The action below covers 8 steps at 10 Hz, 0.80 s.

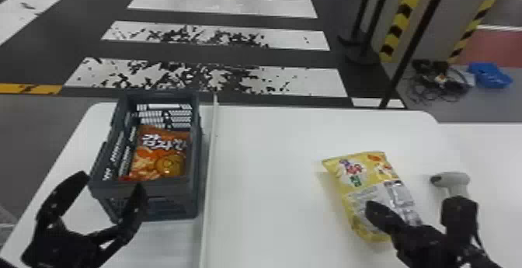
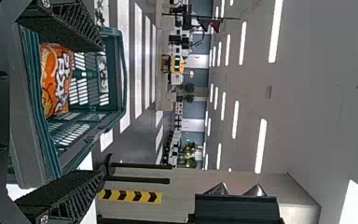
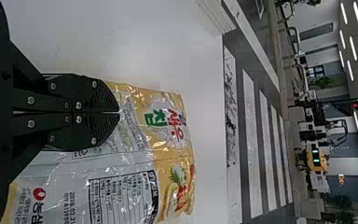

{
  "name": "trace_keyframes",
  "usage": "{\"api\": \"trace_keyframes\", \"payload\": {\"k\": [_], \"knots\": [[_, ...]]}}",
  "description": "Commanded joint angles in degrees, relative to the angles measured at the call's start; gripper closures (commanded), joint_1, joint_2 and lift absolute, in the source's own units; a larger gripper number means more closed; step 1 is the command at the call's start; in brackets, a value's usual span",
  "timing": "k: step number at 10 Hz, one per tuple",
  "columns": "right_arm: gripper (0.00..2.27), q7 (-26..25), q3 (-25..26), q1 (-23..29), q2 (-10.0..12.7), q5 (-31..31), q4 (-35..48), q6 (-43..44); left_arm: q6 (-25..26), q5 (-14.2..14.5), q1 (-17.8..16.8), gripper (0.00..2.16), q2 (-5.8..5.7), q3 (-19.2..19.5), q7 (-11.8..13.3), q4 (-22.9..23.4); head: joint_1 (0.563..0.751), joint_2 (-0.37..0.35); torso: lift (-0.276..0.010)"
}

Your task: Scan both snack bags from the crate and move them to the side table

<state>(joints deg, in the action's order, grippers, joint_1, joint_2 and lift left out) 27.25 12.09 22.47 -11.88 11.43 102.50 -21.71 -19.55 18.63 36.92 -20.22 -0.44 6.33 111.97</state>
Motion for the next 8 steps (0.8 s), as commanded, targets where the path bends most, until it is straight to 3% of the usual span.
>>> {"api": "trace_keyframes", "payload": {"k": [1,6,8], "knots": [[1.98,0.0,-0.32,-0.41,0.01,0.0,-1.51,0.65,0.0,0.0,0.0,0.06,0.0,0.0,0.0,0.0,0.695,-0.068,-0.099],[1.98,0.09,-1.46,-1.82,0.1,0.0,-5.2,2.23,0.0,0.0,0.09,0.07,0.0,0.09,0.0,0.0,0.695,-0.062,-0.099],[1.98,0.0,-1.02,-0.85,0.1,0.44,-2.3,2.23,0.0,0.0,0.09,0.07,0.0,0.09,0.0,0.0,0.695,-0.059,-0.099]]}}
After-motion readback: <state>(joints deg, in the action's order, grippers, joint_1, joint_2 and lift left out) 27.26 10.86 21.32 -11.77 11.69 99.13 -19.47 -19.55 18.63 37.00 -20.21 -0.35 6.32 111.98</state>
